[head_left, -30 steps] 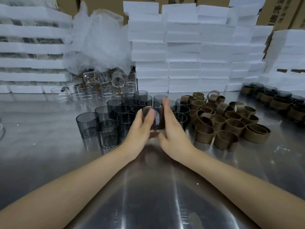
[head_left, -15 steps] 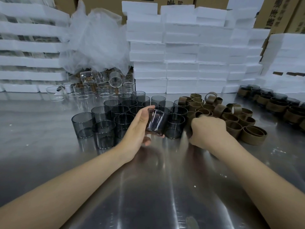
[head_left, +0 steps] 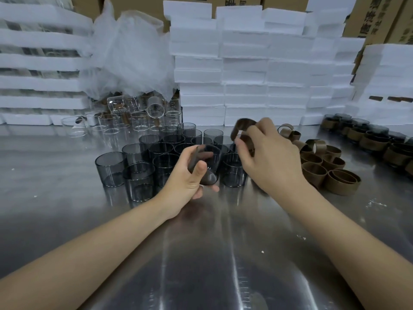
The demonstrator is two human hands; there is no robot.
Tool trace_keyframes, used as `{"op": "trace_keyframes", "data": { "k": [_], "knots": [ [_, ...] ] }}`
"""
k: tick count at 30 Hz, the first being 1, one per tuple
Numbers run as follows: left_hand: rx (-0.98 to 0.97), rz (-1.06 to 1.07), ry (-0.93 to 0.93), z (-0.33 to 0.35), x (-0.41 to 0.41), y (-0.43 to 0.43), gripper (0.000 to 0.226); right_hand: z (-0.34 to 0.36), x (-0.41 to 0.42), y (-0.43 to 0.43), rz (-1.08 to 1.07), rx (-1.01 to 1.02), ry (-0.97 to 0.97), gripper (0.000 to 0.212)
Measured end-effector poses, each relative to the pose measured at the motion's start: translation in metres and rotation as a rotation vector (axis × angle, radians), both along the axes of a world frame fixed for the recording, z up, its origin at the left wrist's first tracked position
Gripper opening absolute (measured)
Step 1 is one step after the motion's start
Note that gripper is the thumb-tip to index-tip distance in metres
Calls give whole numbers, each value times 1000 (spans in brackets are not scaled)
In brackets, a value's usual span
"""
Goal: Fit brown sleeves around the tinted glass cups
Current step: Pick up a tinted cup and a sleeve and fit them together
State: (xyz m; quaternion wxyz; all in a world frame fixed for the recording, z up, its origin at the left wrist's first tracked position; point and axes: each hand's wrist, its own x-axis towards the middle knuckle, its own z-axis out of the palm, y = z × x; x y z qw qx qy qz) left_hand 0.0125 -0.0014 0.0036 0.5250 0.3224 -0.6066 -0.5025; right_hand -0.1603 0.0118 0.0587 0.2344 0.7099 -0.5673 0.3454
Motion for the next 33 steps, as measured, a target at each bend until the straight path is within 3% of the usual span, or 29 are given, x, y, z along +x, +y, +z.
{"op": "trace_keyframes", "data": {
  "k": [5,8,11,14,16,21,27,33],
  "knots": [
    [-2,-45,-28,-3,2,-4,98,-9,12,4,474,2,-171,22],
    [-23,-67,1,-5,0,-5,83,-18,15,2,588,49,-225,13],
    [-20,-66,33,-7,2,-6,84,-23,13,-1,657,50,-270,25],
    [-72,-23,-16,-7,4,-7,73,-26,12,-4,639,135,-398,63],
    [-95,13,-32,-7,6,-8,61,-28,11,-6,616,159,-452,77],
    [-72,21,57,-2,12,-6,48,-33,13,-7,635,80,-450,67],
    [-85,49,-26,2,2,4,68,-36,21,-1,541,0,-242,67],
    [-72,10,6,4,3,4,69,-36,21,0,537,62,-261,68]
  ]
}}
